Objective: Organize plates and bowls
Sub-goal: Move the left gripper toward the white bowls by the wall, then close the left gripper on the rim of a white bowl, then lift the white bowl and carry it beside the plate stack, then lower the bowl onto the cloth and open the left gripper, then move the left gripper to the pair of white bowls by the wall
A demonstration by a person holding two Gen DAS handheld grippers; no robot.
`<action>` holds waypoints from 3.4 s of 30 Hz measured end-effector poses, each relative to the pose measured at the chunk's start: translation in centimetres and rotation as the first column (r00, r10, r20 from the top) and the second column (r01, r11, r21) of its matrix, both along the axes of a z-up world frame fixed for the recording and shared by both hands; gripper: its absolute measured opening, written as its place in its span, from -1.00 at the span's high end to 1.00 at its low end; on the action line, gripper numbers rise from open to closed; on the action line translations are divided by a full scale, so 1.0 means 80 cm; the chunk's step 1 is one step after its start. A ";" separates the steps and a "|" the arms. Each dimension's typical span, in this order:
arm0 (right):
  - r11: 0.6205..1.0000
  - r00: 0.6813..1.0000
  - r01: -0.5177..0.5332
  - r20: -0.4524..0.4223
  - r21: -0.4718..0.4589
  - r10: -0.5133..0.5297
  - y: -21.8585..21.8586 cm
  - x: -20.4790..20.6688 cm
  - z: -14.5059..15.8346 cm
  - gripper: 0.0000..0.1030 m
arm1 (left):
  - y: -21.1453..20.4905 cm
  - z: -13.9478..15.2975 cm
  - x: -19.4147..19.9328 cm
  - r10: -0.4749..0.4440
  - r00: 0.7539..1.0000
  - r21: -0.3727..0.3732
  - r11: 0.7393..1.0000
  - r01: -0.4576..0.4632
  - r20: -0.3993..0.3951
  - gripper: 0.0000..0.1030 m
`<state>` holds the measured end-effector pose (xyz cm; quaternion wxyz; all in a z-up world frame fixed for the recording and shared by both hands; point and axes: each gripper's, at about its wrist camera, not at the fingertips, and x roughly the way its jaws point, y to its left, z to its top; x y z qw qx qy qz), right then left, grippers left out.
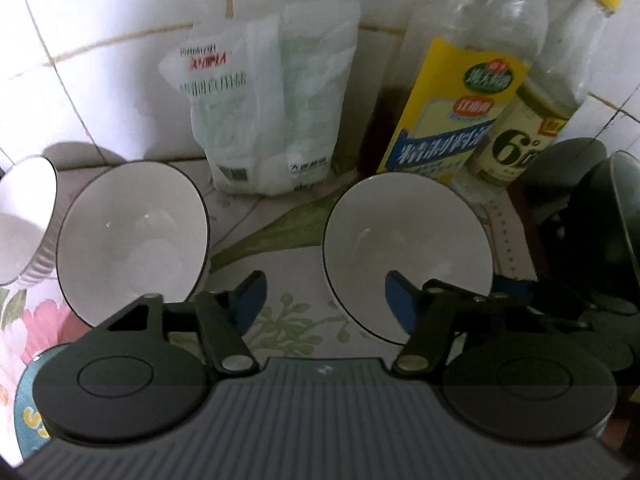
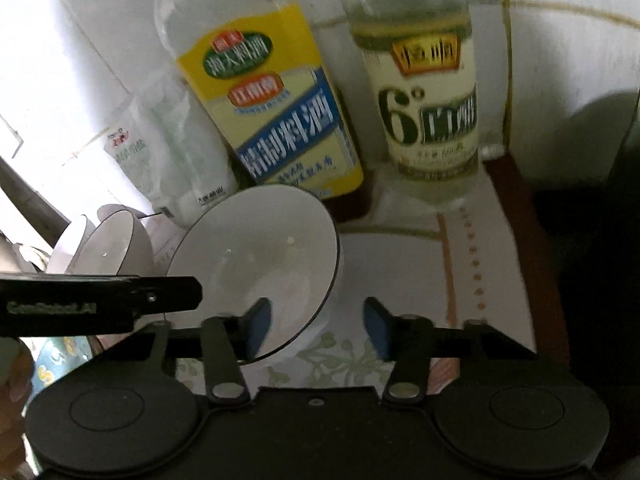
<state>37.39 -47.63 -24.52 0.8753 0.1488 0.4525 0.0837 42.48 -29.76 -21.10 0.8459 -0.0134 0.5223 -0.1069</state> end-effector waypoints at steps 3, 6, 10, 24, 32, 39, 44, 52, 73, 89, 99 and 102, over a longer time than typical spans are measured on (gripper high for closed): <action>0.999 1.000 0.024 -0.014 0.049 -0.024 -0.003 0.003 -0.004 0.35 | 0.003 -0.007 0.007 0.002 0.999 -0.034 0.999 -0.003 -0.047 0.35; 0.998 0.999 0.046 -0.028 0.052 -0.045 -0.002 0.003 -0.003 0.41 | 0.006 -0.012 0.010 -0.004 0.996 -0.073 0.997 -0.002 -0.086 0.64; 0.998 0.998 0.048 -0.034 0.034 -0.046 0.004 0.002 0.003 0.44 | 0.000 -0.012 0.005 -0.017 0.997 -0.045 0.999 0.013 -0.078 0.68; 0.992 0.991 0.118 -0.074 0.035 -0.115 0.006 -0.055 0.057 0.46 | -0.006 0.029 -0.042 -0.091 0.990 -0.059 0.995 0.085 -0.108 0.68; 0.990 0.988 0.136 -0.072 0.023 -0.134 0.017 -0.113 0.092 0.45 | 0.011 0.063 -0.090 -0.137 0.982 -0.070 0.989 0.129 -0.127 0.68; 0.990 0.988 0.138 -0.064 0.002 -0.138 0.029 -0.158 0.097 0.45 | 0.018 0.072 -0.131 -0.171 0.977 -0.066 0.984 0.164 -0.127 0.68; 0.991 0.988 0.132 -0.079 -0.004 -0.132 0.031 -0.179 0.089 0.45 | 0.016 0.066 -0.150 -0.184 0.972 -0.057 0.982 0.178 -0.144 0.68; 0.992 0.989 0.128 -0.082 0.016 -0.127 0.031 -0.199 0.051 0.45 | 0.020 0.045 -0.162 -0.185 0.971 -0.042 0.983 0.181 -0.155 0.68; 0.994 0.992 0.057 -0.109 -0.092 -0.067 0.044 -0.183 0.012 0.44 | 0.016 0.010 -0.155 -0.179 0.963 -0.027 0.984 0.177 -0.204 0.58; 0.981 1.000 -0.011 -0.014 -0.195 0.009 0.064 -0.218 0.119 -0.25 | 0.073 0.101 -0.165 -0.193 0.959 -0.059 0.981 0.185 -0.208 -0.07; 0.984 0.995 0.025 0.102 -0.179 -0.007 0.104 -0.231 0.211 -0.25 | 0.139 0.177 -0.178 -0.300 0.948 -0.001 0.954 0.301 -0.106 -0.24; 0.984 0.990 0.019 0.138 -0.179 0.006 0.124 -0.233 0.233 -0.25 | 0.159 0.195 -0.176 -0.308 0.947 0.013 0.951 0.310 -0.090 -0.26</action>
